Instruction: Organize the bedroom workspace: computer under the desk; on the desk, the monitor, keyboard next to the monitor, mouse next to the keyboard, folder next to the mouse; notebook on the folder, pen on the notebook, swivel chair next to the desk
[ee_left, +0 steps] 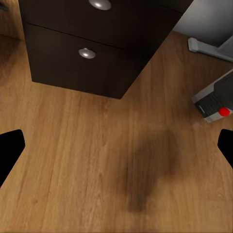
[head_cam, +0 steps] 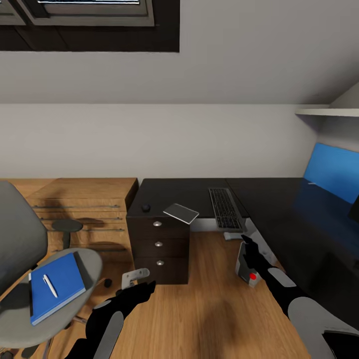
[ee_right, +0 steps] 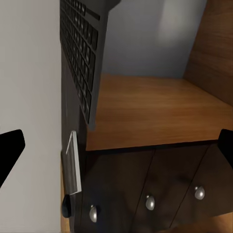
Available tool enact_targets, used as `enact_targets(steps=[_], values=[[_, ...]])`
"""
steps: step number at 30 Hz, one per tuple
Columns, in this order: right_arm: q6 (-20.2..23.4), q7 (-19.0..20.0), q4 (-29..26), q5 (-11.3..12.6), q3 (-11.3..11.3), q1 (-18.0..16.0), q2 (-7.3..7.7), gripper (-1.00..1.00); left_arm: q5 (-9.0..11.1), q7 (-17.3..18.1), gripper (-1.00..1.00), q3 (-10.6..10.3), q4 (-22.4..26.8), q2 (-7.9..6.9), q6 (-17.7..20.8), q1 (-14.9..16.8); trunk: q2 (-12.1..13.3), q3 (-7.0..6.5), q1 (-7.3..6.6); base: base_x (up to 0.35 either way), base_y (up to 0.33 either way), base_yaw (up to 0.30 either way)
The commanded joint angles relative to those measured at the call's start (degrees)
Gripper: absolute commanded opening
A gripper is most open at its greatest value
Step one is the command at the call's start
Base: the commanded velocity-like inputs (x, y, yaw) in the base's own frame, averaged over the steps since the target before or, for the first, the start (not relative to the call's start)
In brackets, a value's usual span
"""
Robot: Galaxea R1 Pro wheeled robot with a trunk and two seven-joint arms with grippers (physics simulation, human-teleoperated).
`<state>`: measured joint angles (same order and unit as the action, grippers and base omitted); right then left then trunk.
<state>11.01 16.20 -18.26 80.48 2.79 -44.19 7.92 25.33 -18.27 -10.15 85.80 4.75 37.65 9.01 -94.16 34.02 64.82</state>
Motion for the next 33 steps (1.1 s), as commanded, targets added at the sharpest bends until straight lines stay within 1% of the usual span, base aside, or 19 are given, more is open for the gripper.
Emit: enact_targets(steps=[1, 17, 30, 33], values=[[0.4, 0.2, 0.0, 0.3, 0.3, 0.0, -0.01, 1.00, 0.6, -0.5, 1.00, 0.0, 0.1, 0.00, 0.1, 0.0, -0.4, 0.24, 0.22, 0.000, 0.000, 0.000], [0.3, 0.2, 0.1, 0.2, 0.3, 0.0, -0.09, 1.00, 0.6, -0.5, 1.00, 0.0, 0.0, 0.00, 0.1, 0.0, -6.9, 3.11, 3.74, 0.000, 0.000, 0.000], [0.3, 0.3, -0.1, 0.2, 0.2, 0.0, -0.10, 1.00, 0.6, -0.2, 1.00, 0.0, 0.0, -0.12, 0.0, 0.0, -6.9, 3.11, 3.74, 0.000, 0.000, 0.000], [0.3, 1.0, -0.2, 0.2, 0.2, 0.0, -0.10, 1.00, 0.6, -0.2, 1.00, 0.0, 0.0, -0.21, -0.1, 0.0, -6.9, 3.11, 3.74, 0.083, 0.000, 0.000]])
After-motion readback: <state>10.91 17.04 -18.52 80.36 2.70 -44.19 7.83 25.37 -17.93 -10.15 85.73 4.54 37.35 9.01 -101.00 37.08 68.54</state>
